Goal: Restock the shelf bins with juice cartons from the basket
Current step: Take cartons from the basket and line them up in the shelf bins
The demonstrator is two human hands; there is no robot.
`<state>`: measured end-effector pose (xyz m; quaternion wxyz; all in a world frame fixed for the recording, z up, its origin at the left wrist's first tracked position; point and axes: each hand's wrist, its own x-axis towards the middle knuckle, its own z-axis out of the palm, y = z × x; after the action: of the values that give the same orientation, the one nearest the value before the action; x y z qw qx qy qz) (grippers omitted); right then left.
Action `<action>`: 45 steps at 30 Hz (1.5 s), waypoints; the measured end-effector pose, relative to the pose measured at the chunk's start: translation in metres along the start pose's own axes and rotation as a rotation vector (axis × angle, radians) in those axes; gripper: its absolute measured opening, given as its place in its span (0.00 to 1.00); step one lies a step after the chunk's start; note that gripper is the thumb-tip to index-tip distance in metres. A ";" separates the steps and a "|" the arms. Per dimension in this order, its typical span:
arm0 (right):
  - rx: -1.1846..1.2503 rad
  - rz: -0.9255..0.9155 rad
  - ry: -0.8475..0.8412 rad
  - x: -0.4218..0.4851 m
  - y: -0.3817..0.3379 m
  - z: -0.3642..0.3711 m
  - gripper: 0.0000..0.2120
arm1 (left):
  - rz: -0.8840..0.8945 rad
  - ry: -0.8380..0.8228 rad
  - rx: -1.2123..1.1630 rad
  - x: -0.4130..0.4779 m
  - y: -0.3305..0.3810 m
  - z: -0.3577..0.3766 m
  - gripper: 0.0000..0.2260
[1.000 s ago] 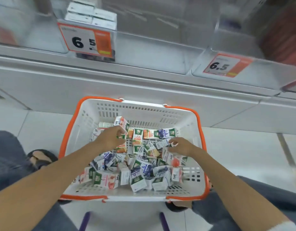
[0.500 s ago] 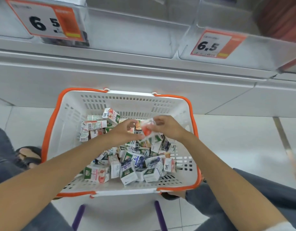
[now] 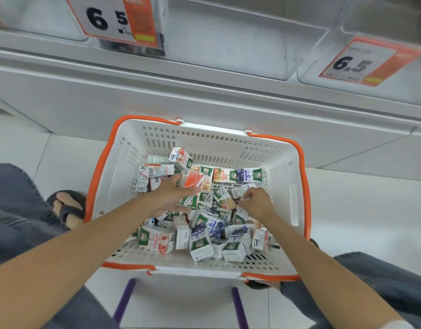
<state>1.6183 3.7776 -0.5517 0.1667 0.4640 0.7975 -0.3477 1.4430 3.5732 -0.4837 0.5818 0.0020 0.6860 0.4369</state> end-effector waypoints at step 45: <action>-0.069 -0.733 0.342 -0.106 -0.244 -0.116 0.18 | 0.407 0.167 -0.456 -0.069 0.090 -0.048 0.23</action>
<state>1.4708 3.7138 -0.3105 -0.0876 0.1943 0.9376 -0.2748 1.3817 3.5646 -0.3772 0.4096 -0.0273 0.6014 0.6854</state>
